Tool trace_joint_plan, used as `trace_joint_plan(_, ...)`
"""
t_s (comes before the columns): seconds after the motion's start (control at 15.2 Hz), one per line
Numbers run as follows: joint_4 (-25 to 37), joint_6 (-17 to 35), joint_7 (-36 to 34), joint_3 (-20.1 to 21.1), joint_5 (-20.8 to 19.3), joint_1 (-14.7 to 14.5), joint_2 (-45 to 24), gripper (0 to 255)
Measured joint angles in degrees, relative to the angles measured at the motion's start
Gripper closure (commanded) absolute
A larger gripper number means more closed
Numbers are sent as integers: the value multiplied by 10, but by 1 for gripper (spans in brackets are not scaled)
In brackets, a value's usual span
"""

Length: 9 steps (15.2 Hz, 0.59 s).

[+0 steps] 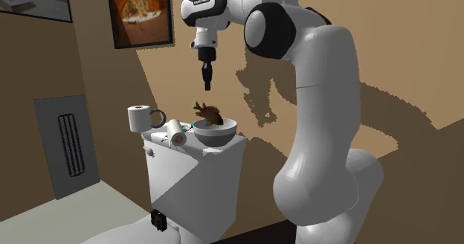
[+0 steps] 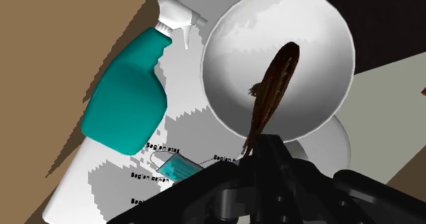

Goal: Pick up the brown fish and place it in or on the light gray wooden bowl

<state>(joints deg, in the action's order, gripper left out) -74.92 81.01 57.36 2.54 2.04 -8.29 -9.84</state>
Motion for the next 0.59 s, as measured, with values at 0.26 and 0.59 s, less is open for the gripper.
trace_joint_plan(0.26, -99, 62, 11, -21, 99, 40, 48, 0)
trace_joint_plan(0.59, -167, 113, 17, -24, 131, 46, 69, 0)
